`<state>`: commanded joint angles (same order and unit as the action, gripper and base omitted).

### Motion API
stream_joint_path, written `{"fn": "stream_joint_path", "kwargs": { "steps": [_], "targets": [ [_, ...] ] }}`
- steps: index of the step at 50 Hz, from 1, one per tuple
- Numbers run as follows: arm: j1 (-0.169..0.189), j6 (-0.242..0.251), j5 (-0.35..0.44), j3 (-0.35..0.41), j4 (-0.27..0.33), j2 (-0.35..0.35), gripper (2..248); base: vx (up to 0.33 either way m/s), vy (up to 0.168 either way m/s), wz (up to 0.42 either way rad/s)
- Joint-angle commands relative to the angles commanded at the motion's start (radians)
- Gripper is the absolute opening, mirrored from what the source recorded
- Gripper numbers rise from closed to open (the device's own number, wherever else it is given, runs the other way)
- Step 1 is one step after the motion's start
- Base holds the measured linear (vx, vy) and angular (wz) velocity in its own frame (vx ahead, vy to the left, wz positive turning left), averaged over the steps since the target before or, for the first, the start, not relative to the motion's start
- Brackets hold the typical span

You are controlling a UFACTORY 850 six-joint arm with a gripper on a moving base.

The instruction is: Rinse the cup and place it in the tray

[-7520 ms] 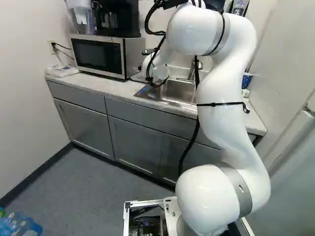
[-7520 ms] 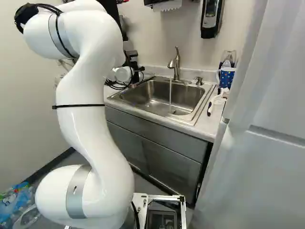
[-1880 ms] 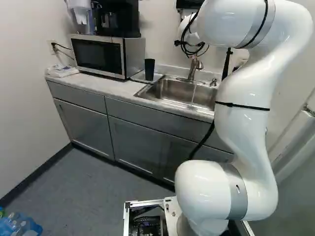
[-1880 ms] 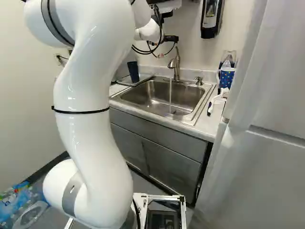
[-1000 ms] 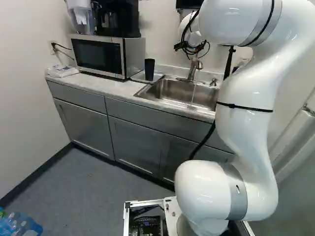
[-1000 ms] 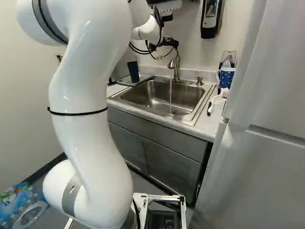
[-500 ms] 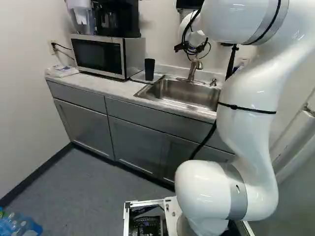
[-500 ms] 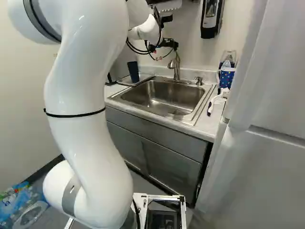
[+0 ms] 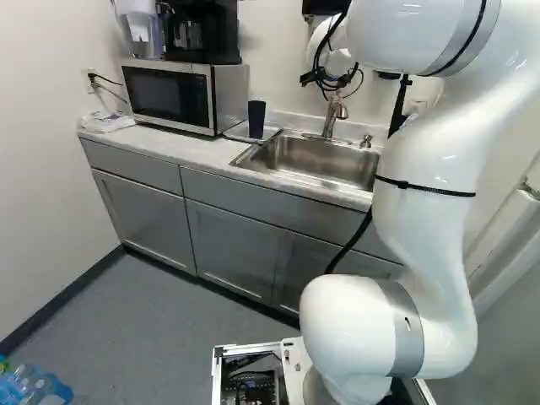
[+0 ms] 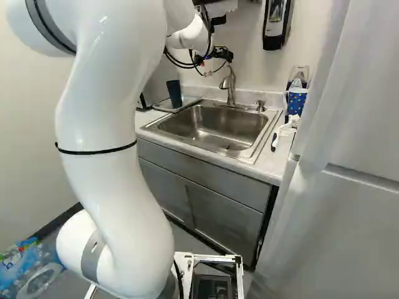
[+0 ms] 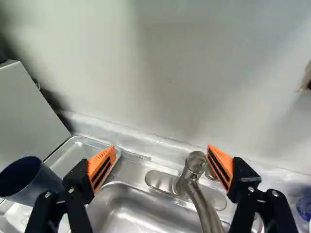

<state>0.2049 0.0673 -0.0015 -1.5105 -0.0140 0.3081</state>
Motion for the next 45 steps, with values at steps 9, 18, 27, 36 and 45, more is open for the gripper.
{"fn": "stream_joint_path", "kwargs": {
  "steps": [9, 18, 27, 36, 45],
  "targets": [
    [0.018, 0.000, 0.000, 0.029, 0.000, -0.030, 247, 0.000, 0.000, 0.000],
    [0.036, 0.000, 0.000, 0.066, 0.000, -0.064, 247, 0.000, 0.000, 0.000],
    [0.046, 0.000, -0.006, 0.113, 0.000, -0.105, 247, 0.000, 0.000, 0.000],
    [0.057, 0.000, -0.006, 0.159, 0.000, -0.148, 247, 0.000, 0.000, 0.000],
    [0.068, 0.000, -0.006, 0.206, 0.000, -0.191, 247, 0.000, 0.000, 0.000]
  ]
}}
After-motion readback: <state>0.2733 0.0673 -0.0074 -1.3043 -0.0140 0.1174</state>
